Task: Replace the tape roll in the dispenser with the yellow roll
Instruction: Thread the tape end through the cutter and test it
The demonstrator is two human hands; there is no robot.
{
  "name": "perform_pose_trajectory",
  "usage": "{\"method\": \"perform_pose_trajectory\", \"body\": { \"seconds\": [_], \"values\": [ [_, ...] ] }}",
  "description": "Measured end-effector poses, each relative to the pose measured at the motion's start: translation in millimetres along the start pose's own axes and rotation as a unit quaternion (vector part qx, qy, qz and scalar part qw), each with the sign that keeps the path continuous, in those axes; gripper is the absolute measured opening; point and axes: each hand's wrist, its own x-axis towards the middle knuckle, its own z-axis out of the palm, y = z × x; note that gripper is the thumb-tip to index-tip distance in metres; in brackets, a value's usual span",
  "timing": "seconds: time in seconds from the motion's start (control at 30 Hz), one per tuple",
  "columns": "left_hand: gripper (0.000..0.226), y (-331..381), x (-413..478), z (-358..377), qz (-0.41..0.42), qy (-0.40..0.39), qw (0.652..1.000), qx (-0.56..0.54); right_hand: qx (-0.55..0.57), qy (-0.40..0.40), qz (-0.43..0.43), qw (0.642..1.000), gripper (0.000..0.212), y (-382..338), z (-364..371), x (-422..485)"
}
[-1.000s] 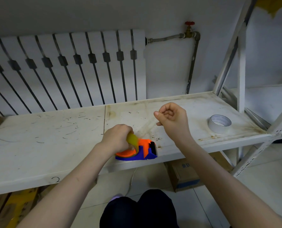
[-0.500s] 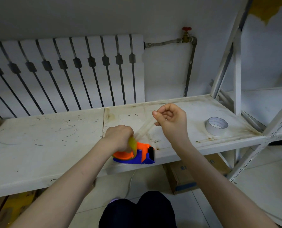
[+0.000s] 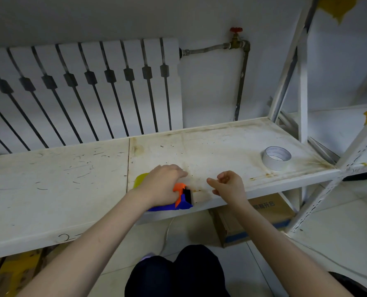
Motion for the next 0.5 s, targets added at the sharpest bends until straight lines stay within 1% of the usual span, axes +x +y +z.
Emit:
{"method": "perform_pose_trajectory", "body": {
  "seconds": [0.07, 0.13, 0.23, 0.37, 0.43, 0.5],
  "values": [
    [0.041, 0.1, -0.4, 9.7, 0.017, 0.041, 0.999, -0.023, 0.008, 0.000, 0.017, 1.000, 0.024, 6.3, 3.0, 0.6],
    [0.032, -2.4, -2.0, 15.8, 0.024, 0.043, 0.999, -0.020, 0.030, -0.003, 0.038, 0.999, 0.026, 11.1, 5.2, 1.5],
    [0.031, -3.8, -4.3, 18.2, 0.037, 0.042, 0.998, -0.013, 0.026, -0.012, 0.065, 0.997, 0.027, 15.3, 7.8, 3.2],
    [0.042, -8.8, -5.7, 18.4, 0.046, 0.048, 0.997, -0.039, 0.016, -0.048, 0.104, 0.993, 0.030, 17.9, 8.7, 4.8],
    [0.039, -11.1, -4.9, 19.7, 0.046, 0.060, 0.996, -0.057, 0.003, -0.068, 0.110, 0.992, 0.031, 18.9, 8.9, 4.8],
    [0.031, -9.8, -4.6, 20.2, 0.042, 0.053, 0.996, -0.052, 0.007, -0.079, 0.117, 0.990, 0.031, 18.6, 8.8, 4.6]
  ]
}}
